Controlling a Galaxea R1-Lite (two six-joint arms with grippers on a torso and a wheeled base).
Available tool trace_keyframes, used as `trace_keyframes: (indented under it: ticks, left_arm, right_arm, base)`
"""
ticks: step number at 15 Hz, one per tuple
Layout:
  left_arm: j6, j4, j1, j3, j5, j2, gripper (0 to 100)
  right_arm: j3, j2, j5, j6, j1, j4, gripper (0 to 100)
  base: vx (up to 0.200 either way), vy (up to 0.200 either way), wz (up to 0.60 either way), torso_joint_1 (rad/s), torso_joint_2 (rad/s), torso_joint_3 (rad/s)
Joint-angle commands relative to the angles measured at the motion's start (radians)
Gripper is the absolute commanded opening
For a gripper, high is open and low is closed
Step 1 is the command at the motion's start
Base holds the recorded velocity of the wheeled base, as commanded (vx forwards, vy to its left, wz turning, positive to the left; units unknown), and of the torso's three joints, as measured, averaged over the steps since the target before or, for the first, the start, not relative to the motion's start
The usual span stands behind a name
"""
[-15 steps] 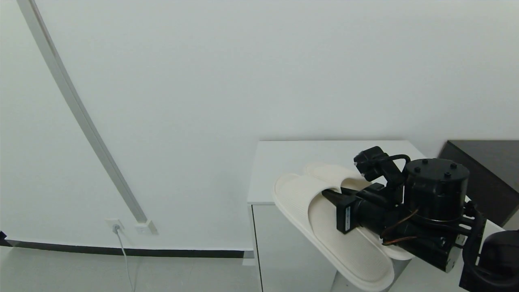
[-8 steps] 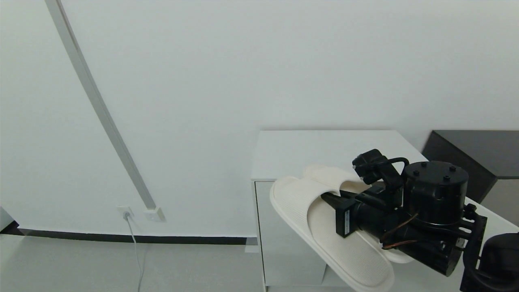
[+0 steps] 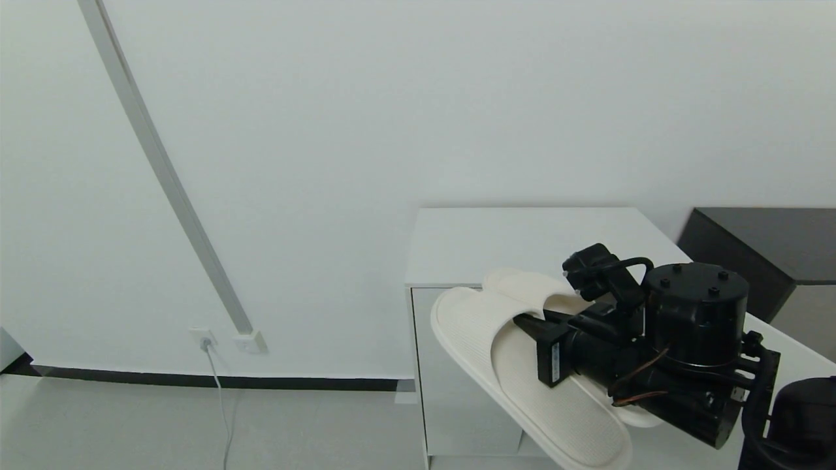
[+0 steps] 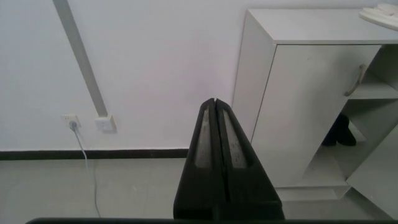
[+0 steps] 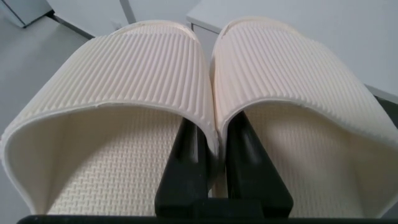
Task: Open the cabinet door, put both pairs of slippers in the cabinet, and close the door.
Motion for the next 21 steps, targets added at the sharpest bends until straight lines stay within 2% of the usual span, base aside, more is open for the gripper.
trace_keyframes:
  ticks: [1,21]
  left_arm:
    - [-0.001,0.000,0.001,0.000,0.000,0.000,0]
    - [0.001,0.000,0.001,0.000,0.000,0.000,0]
  right_arm:
    - [0.001,0.008,0.001,-0.001,0.003,0.000,0]
    - [0.014,0.017,0.001,-0.001,-0.001,-0.007,0]
  base:
    - [0.000,0.000,0.00,0.000,0.00,0.000]
    - [0.000,-0.200,0.00,0.002,0.00,0.002]
